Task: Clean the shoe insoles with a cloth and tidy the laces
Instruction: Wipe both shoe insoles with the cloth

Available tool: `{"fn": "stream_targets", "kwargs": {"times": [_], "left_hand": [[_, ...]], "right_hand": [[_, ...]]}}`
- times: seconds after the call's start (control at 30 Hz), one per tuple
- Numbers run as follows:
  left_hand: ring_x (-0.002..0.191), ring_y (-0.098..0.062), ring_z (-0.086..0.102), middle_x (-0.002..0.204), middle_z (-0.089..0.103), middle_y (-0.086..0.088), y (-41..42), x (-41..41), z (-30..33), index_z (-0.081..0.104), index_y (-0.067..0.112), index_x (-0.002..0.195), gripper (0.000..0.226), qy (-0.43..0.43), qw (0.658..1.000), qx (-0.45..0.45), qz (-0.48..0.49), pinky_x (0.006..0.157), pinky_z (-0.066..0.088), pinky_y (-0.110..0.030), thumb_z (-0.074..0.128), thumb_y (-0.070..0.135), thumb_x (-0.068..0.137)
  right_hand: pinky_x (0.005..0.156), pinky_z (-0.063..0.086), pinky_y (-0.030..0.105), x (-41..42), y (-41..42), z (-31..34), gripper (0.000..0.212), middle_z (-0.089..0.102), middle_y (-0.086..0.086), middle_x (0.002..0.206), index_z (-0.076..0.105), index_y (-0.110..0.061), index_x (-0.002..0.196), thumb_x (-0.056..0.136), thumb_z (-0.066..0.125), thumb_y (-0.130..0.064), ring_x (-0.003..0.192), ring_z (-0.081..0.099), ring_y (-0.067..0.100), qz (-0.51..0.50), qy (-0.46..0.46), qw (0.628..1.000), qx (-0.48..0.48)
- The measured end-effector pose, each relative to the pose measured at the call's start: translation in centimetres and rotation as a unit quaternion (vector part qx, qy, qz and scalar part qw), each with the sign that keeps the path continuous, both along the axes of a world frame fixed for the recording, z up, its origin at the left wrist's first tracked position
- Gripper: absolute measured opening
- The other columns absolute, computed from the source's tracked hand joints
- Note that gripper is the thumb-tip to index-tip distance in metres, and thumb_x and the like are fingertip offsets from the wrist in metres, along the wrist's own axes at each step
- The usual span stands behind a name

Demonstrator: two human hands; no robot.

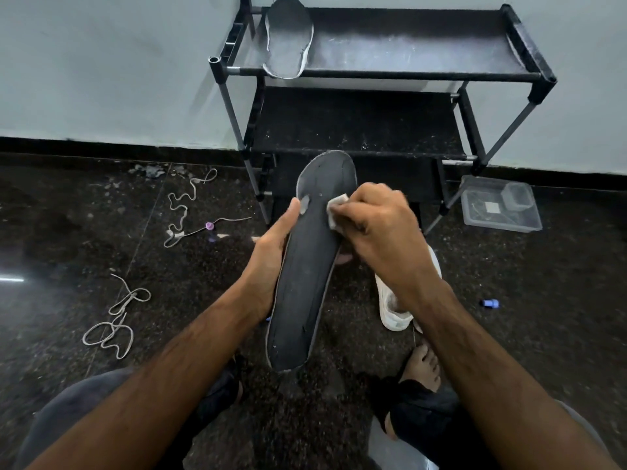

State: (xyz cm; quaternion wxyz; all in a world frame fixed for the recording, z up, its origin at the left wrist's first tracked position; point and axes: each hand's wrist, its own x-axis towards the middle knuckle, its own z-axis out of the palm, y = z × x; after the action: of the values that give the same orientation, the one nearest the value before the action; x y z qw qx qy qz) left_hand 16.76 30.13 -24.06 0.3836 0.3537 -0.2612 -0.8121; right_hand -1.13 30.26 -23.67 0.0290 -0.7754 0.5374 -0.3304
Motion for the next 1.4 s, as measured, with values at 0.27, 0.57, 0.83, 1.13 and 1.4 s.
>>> {"fn": "stream_targets", "kwargs": {"times": [0.27, 0.57, 0.83, 1.13, 1.4], "left_hand": [[0.093, -0.023, 0.073, 0.106, 0.075, -0.015, -0.5, 0.8, -0.3, 0.077, 0.006, 0.107, 0.053, 0.049, 0.998, 0.023, 0.018, 0.087, 0.058, -0.034, 0.038, 0.042, 0.101], [0.117, -0.026, 0.063, 0.129, 0.066, -0.014, 0.2, -0.4, -0.8, 0.064, 0.008, 0.132, 0.053, 0.074, 0.996, 0.038, -0.028, 0.107, 0.047, -0.048, 0.038, 0.044, 0.103], [0.121, -0.027, 0.062, 0.135, 0.062, -0.017, -0.3, 0.2, -1.0, 0.058, 0.005, 0.137, 0.065, 0.114, 0.992, 0.055, 0.007, 0.107, 0.049, -0.037, 0.034, 0.054, 0.102], [0.134, -0.034, 0.052, 0.143, 0.054, -0.022, -0.5, -0.1, -1.6, 0.057, 0.005, 0.139, 0.078, 0.104, 0.993, 0.060, 0.004, 0.116, 0.038, -0.046, 0.033, 0.067, 0.098], [0.123, -0.029, 0.061, 0.128, 0.065, -0.020, 0.1, -0.9, -1.3, 0.062, 0.006, 0.131, 0.074, 0.088, 0.994, 0.068, -0.018, 0.105, 0.050, -0.038, 0.029, 0.064, 0.101]], "right_hand": [[0.070, 0.053, 0.044, 1.8, 1.5, -0.4, 0.011, 0.064, 0.000, 0.088, 0.080, -0.014, 0.098, 0.088, 0.078, -0.015, 0.082, 0.062, 0.019, 0.127, -0.045, 0.988, 0.071], [0.072, 0.054, 0.046, 1.2, 0.5, -0.8, 0.006, 0.064, -0.001, 0.087, 0.079, -0.011, 0.094, 0.088, 0.078, -0.013, 0.081, 0.061, 0.021, -0.048, -0.087, 0.995, 0.023], [0.068, 0.054, 0.039, 2.5, 1.8, 0.1, 0.006, 0.065, -0.001, 0.086, 0.082, -0.013, 0.092, 0.088, 0.080, -0.016, 0.078, 0.063, 0.013, 0.169, -0.086, 0.975, 0.116], [0.070, 0.055, 0.038, 3.3, 2.1, 0.1, 0.007, 0.066, -0.001, 0.087, 0.082, -0.011, 0.094, 0.090, 0.079, -0.016, 0.079, 0.065, 0.014, 0.168, -0.116, 0.973, 0.108], [0.072, 0.054, 0.041, 3.0, 1.5, 0.0, 0.009, 0.067, 0.002, 0.089, 0.082, -0.009, 0.097, 0.091, 0.076, -0.011, 0.082, 0.065, 0.019, 0.088, -0.147, 0.984, 0.041]]}}
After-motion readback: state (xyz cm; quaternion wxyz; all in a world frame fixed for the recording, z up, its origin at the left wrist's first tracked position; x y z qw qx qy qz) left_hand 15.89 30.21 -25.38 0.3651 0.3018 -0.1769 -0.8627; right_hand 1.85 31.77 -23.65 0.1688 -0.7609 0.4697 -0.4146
